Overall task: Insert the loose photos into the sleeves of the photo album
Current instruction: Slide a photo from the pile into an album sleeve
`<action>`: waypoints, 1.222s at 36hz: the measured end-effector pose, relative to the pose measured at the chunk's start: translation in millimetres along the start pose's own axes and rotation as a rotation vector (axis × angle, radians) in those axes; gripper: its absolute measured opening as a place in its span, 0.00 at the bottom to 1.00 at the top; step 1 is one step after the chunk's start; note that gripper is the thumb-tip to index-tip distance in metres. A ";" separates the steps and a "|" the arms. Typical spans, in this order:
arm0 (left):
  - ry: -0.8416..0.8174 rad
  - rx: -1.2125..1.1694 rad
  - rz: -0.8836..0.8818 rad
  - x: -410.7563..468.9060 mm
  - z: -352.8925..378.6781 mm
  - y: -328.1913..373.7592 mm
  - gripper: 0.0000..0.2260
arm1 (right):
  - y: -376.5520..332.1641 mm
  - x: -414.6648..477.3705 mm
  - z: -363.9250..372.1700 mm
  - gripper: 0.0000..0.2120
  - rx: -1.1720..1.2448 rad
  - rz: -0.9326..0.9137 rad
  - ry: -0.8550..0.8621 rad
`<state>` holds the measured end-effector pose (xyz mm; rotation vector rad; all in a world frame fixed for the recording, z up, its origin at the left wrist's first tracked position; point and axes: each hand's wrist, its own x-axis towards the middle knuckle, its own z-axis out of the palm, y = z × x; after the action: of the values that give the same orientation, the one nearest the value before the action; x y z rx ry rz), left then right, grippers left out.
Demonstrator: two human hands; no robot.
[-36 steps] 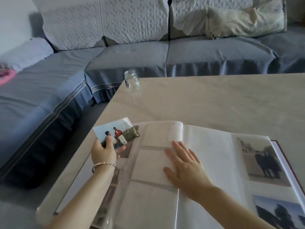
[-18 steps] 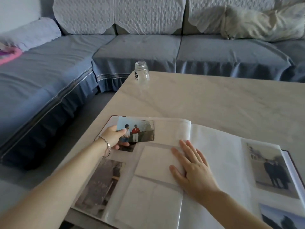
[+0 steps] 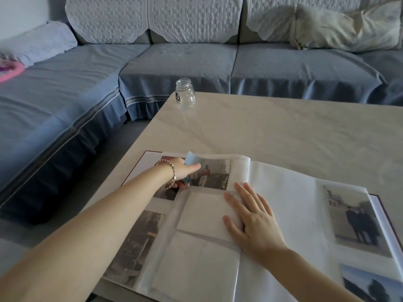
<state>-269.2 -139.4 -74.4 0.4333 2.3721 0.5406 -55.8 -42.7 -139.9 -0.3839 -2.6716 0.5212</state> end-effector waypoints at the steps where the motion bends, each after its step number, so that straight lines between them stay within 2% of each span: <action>1: 0.055 0.045 -0.009 -0.1 -1.4 0.7 0.26 | 0.0 0.1 0.1 0.24 -0.002 -0.001 0.003; 3: 0.167 0.062 -0.003 -1.0 -2.1 2.2 0.31 | -0.3 0.4 0.0 0.24 -0.001 -0.002 0.003; 5: 0.206 -0.047 -0.003 -1.0 -0.1 2.8 0.33 | -0.7 0.7 0.0 0.24 0.004 0.001 -0.004; 10: 0.193 -0.348 -0.060 0.0 1.9 -0.8 0.33 | -0.6 1.6 0.6 0.25 0.005 0.006 -0.019; 15: 0.181 -0.504 -0.053 1.0 -0.3 -5.1 0.35 | 1.5 0.9 0.3 0.31 0.012 -0.003 -0.022; 22: 0.159 -0.549 0.033 -12.1 1.2 2.1 0.03 | 1.6 0.5 -1.0 0.31 0.029 -0.011 -0.019; 25: 0.201 -0.500 0.046 -11.0 1.8 1.7 0.04 | 1.6 -0.4 -0.2 0.31 0.045 -0.011 -0.014; 29: 0.318 -0.429 0.097 -9.2 6.8 4.1 0.13 | 2.3 -0.5 0.9 0.31 0.065 -0.010 -0.011; 32: 0.348 -0.446 0.074 -10.2 7.1 6.4 0.15 | 2.9 -0.9 0.7 0.30 0.071 -0.010 -0.002; 44: 0.294 -0.502 0.149 -19.2 4.8 14.4 0.13 | 3.9 -2.6 1.7 0.31 0.133 0.018 0.032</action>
<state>-249.6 -134.1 -60.7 0.3156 2.3656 1.3065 -53.5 -40.5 -143.7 -0.3743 -2.5875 0.6886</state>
